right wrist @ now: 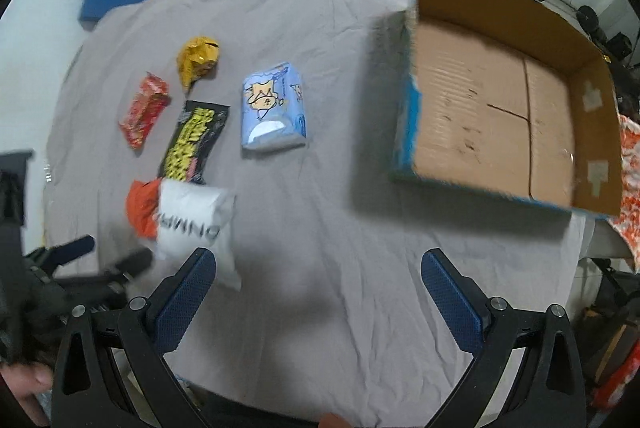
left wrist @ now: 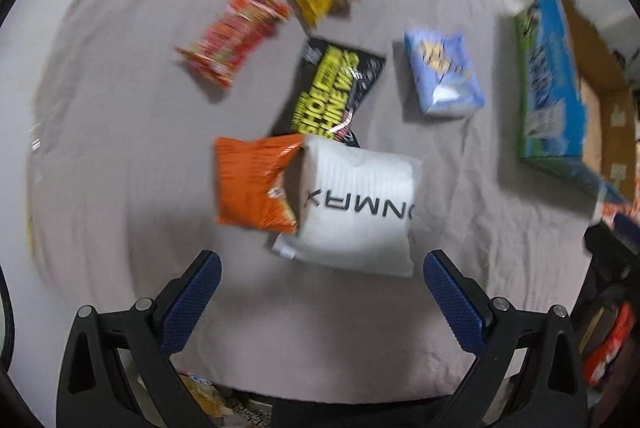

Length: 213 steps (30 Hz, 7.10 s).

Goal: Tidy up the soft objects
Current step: 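Grasp the white NMAX pouch with left tool while right grasps blue tissue pack, then carry both packs over the box and open both tools to drop them, then lift both tools out of the box and move back toward the snacks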

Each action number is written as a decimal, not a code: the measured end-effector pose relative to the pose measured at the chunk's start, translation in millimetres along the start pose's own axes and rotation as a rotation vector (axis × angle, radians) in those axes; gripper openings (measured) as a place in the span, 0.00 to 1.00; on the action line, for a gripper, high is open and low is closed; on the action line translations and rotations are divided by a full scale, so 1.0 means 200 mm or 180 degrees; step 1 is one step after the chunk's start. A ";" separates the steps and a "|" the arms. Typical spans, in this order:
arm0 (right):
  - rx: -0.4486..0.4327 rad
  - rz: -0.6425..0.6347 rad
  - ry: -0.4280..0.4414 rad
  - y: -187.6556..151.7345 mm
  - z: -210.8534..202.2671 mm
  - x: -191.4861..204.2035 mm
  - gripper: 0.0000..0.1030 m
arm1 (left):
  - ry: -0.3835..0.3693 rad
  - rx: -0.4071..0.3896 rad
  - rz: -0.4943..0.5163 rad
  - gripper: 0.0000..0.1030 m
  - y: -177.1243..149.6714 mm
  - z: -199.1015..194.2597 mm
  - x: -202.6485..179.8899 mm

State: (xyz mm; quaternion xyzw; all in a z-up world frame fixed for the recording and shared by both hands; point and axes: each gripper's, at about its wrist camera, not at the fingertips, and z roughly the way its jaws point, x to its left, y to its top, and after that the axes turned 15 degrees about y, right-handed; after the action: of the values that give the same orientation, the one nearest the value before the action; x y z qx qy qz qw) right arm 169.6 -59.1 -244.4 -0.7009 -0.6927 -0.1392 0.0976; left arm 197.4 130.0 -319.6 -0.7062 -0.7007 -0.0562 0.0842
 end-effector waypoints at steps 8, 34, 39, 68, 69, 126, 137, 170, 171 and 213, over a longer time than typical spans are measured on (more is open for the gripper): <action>0.0205 0.0040 -0.0071 0.24 0.27 0.01 1.00 | -0.0121 0.0408 0.0312 1.00 0.10 0.40 -0.21; 0.0738 0.0320 -0.0204 0.65 0.95 0.06 0.91 | -0.0296 0.0434 -0.0098 0.81 0.25 0.40 -0.08; 0.0787 0.0356 -0.0246 0.67 0.98 0.04 0.81 | -0.0198 0.0427 -0.0033 0.81 0.23 0.47 -0.14; 0.0570 0.0009 -0.0243 0.53 0.57 0.30 0.43 | -0.0062 -0.0067 -0.0150 0.65 0.16 -0.10 -0.07; 0.0529 -0.0012 -0.0204 0.50 0.52 0.31 0.43 | -0.0063 -0.0104 -0.0162 0.65 0.15 -0.15 -0.05; -0.0126 0.0727 -0.0033 0.74 -0.35 -1.77 0.44 | -0.1025 0.0232 0.0659 0.67 0.85 -0.63 -1.91; 0.0025 0.0640 -0.0100 0.86 -0.20 -1.84 0.51 | -0.0763 0.0170 0.0774 0.69 0.88 -0.56 -2.03; -0.0491 0.0634 -0.0336 0.37 -0.59 -1.68 1.00 | -0.0221 -0.1132 0.0780 1.00 0.45 -0.99 -1.70; -0.0553 0.0579 -0.0394 0.32 -0.63 -1.65 1.00 | -0.0202 -0.1163 0.0774 1.00 0.42 -1.00 -1.68; -0.1136 0.0134 -0.0018 -0.27 -1.15 -0.58 1.00 | -0.0441 -0.1522 0.0184 1.00 -0.31 -1.41 -0.60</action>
State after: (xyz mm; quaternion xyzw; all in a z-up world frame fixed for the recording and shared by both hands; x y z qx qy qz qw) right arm 101.7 -243.4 -69.4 -0.7218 -0.6424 -0.2559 -0.0274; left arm 144.8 -42.6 -64.1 -0.7280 -0.6511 -0.1694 -0.1319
